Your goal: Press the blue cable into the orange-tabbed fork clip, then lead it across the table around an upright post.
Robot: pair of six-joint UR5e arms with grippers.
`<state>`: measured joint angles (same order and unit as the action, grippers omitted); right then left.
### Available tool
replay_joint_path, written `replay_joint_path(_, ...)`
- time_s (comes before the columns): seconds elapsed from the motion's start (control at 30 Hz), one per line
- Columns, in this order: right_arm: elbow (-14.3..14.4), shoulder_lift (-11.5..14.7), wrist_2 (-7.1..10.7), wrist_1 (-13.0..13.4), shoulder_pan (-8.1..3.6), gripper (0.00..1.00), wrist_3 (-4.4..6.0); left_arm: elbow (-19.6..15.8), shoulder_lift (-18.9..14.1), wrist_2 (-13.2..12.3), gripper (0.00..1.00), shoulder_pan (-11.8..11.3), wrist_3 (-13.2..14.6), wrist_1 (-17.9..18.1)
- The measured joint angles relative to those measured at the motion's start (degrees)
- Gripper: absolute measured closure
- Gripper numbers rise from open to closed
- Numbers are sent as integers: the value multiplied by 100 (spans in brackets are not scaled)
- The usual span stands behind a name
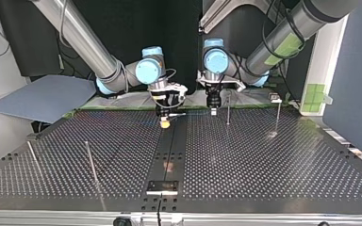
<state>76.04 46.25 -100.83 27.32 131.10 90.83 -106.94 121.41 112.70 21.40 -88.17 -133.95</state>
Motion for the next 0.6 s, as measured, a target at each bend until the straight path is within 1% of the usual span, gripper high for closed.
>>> replay_joint_path(0.23,0,349,3,-60,-6,100,-1,63,-322,4,100,55,-50,-52)
replay_joint_path(0.47,-3,567,19,-67,-13,100,5,217,-605,4,100,114,-45,-276)
replay_joint_path(0.6,-3,692,25,-65,-24,100,9,363,-786,22,100,165,-44,-434)
